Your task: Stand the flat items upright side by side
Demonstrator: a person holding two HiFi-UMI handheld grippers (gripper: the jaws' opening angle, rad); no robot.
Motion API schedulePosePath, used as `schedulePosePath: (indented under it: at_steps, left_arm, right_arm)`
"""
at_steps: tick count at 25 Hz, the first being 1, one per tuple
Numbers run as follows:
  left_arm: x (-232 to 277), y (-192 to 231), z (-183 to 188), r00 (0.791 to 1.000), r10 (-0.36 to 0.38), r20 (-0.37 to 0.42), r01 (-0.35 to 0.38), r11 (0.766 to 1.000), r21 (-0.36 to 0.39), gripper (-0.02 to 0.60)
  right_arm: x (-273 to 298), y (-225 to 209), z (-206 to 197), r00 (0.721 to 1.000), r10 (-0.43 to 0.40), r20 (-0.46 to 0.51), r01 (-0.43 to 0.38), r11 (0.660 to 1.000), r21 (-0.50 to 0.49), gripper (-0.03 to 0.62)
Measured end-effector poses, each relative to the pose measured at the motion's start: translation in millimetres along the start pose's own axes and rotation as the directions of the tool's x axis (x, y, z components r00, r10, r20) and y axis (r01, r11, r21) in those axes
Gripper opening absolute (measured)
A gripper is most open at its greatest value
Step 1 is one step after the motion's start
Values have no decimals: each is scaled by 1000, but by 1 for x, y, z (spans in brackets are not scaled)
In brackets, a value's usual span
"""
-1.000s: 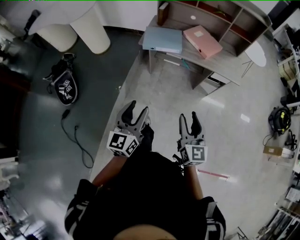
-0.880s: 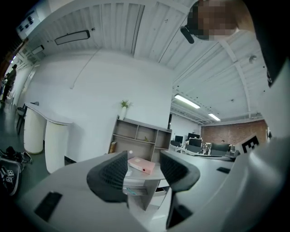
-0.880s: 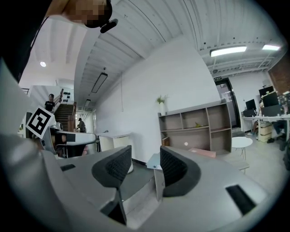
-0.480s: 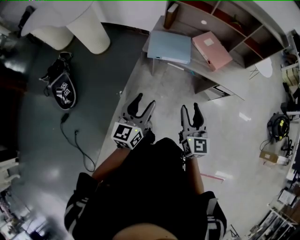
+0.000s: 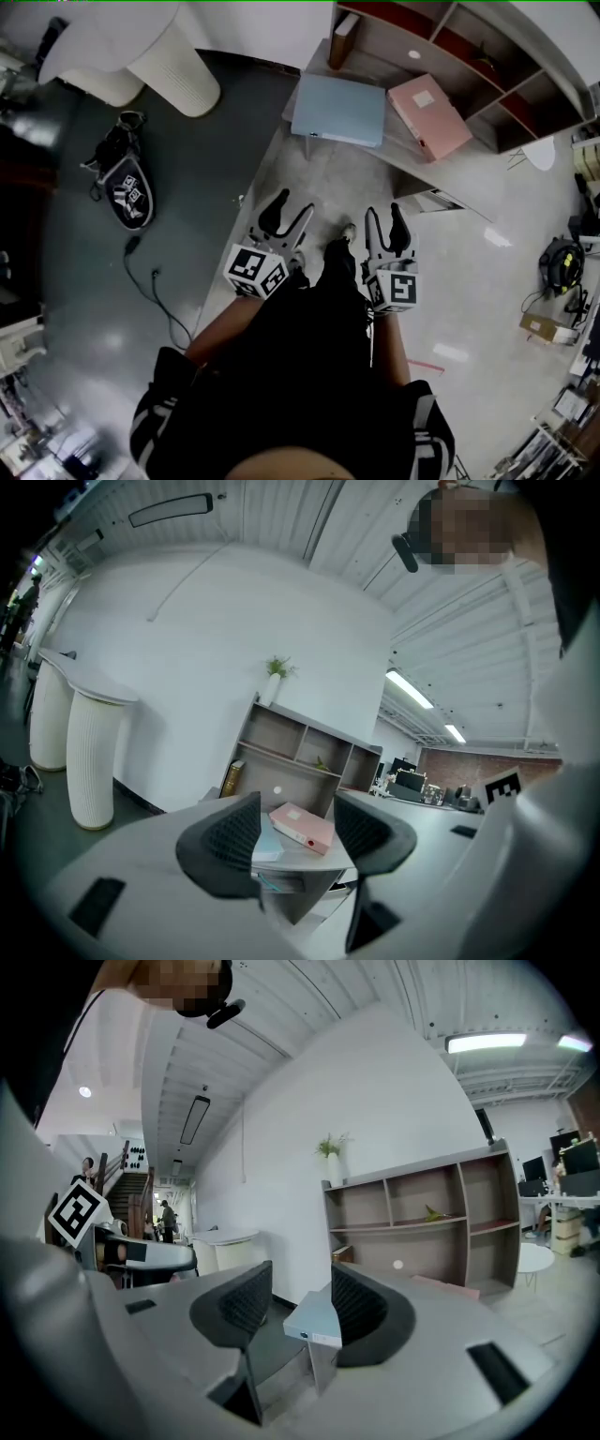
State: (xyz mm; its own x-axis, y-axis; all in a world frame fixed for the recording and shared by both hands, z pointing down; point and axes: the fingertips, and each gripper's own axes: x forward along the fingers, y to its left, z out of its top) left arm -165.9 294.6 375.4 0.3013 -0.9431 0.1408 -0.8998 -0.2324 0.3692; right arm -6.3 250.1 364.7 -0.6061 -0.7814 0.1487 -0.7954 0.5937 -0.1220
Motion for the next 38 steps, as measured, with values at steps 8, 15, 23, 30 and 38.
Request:
schedulePosePath:
  at_steps: [8, 15, 23, 30, 38]
  left_arm:
    - [94, 8, -3, 998, 64, -18, -65, 995, -75, 249]
    - [159, 32, -17, 986, 160, -41, -165, 967, -194, 260]
    - [197, 43, -37, 974, 209, -91, -225, 943, -245, 265]
    - [237, 43, -45, 981, 156, -119, -182, 949, -256, 269]
    - [267, 88, -75, 979, 121, -162, -175, 908, -380, 276]
  right_arm:
    - [66, -69, 6, 996, 69, -57, -70, 997, -16, 215]
    - [122, -118, 7, 980, 175, -93, -178, 984, -18, 215]
    - [166, -143, -14, 958, 253, -136, -255, 967, 1, 218]
    - [194, -182, -46, 953, 201, -225, -204, 979, 9, 227]
    - [234, -186, -82, 931, 191, -312, -202, 979, -4, 229]
